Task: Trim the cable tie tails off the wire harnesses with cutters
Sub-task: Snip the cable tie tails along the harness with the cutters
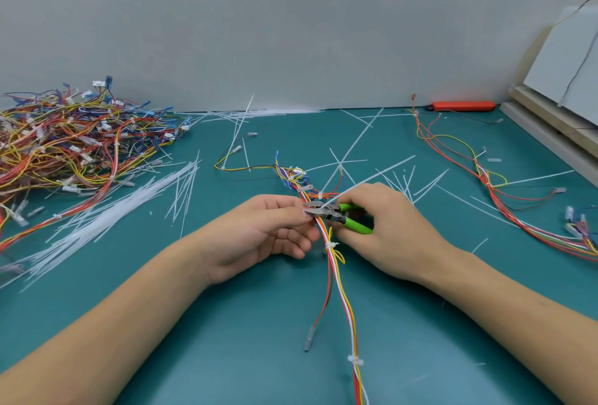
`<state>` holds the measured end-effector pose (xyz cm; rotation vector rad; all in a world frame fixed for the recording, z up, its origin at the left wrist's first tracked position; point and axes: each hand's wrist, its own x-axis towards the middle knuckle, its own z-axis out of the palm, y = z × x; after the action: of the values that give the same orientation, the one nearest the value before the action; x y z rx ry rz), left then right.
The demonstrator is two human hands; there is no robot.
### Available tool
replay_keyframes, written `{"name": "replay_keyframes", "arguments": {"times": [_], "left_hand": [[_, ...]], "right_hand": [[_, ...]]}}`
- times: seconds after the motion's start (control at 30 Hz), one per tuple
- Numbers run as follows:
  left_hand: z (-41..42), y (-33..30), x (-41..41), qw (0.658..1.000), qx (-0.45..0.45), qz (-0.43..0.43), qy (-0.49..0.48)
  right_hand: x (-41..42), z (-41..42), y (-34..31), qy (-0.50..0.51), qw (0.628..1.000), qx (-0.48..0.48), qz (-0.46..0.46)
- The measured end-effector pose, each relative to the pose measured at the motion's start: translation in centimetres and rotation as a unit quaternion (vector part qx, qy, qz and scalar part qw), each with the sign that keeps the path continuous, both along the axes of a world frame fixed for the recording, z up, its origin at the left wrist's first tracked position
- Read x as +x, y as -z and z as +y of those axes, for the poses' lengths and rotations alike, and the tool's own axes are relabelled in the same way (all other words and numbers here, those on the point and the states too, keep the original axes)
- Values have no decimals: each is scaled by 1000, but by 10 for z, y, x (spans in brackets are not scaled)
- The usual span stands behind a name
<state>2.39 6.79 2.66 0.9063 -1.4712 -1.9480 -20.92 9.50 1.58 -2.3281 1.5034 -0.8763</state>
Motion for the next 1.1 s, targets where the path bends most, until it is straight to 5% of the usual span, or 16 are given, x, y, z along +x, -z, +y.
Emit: {"name": "replay_keyframes", "arguments": {"times": [1.1], "left_hand": [[3, -1, -1, 1000, -3, -1, -2]], "right_hand": [[-2, 0, 1, 0, 1000, -1, 7]]}}
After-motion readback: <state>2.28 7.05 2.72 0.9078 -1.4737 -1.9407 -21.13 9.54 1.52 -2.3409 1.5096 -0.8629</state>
